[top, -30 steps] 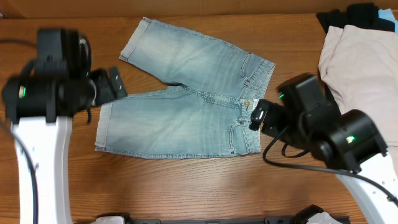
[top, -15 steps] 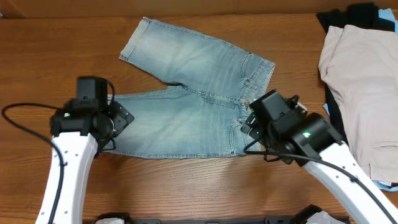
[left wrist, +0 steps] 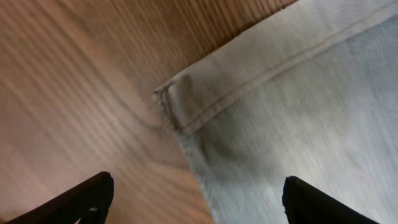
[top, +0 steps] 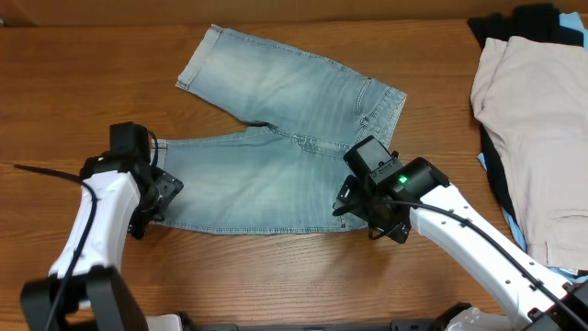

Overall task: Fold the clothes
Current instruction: 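Grasp the left leg hem with left gripper and waist corner with right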

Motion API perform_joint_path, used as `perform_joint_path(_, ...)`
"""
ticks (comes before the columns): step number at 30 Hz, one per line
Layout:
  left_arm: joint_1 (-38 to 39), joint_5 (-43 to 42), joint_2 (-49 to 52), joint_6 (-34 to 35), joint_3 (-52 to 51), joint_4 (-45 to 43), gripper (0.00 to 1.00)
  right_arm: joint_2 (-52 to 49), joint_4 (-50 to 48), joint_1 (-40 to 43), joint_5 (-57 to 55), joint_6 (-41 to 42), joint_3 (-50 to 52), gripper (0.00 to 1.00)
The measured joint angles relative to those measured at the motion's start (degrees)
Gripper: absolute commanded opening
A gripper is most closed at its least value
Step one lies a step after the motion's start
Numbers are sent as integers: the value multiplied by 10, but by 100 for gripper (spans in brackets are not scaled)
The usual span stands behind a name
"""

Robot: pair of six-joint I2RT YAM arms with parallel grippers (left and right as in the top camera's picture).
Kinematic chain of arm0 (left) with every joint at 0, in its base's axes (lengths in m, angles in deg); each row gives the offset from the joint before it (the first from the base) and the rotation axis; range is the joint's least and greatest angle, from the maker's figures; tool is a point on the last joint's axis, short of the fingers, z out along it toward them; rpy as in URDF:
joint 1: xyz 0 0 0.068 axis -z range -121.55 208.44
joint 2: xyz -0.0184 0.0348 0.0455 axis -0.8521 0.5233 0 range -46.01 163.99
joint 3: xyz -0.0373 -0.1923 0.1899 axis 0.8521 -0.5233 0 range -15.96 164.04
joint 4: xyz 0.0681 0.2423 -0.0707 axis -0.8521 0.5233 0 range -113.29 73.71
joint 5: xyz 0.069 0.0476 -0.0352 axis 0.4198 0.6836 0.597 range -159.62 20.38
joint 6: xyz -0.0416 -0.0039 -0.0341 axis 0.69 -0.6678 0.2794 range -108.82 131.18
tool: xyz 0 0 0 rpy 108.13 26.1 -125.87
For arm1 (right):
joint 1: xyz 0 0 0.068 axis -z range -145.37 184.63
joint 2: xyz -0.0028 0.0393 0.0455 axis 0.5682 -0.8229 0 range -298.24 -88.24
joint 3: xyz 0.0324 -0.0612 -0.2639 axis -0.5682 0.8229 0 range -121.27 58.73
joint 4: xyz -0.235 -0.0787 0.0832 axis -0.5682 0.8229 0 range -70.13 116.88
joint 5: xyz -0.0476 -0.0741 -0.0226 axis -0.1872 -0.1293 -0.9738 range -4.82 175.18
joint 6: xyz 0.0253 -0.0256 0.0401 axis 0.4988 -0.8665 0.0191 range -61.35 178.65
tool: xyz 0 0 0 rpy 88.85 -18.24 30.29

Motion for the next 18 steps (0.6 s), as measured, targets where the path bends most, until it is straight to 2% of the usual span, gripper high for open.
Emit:
perform_joint_path(3,0,0,42,5,0,-18,87,-8,-7,0,2,0,1,99)
perform_joint_path(6,0,0,80,7,-1,-29,72,-18,-10,0,3,0,6,99)
perform_joint_path(11,-3,-2,121,18,0,-57,55,-26,-18,0,3,-2,21,98)
perform_joint_path(14,-4,-6,124,19,0,-69,38,-26,-36,0,5,-2,32,95)
perform_joint_path(17,-4,-8,126,19,0,-80,9,-26,-63,0,5,-2,52,92)
perform_joint_path(18,-4,-7,127,19,0,-81,4,-26,-74,0,5,-2,62,91)
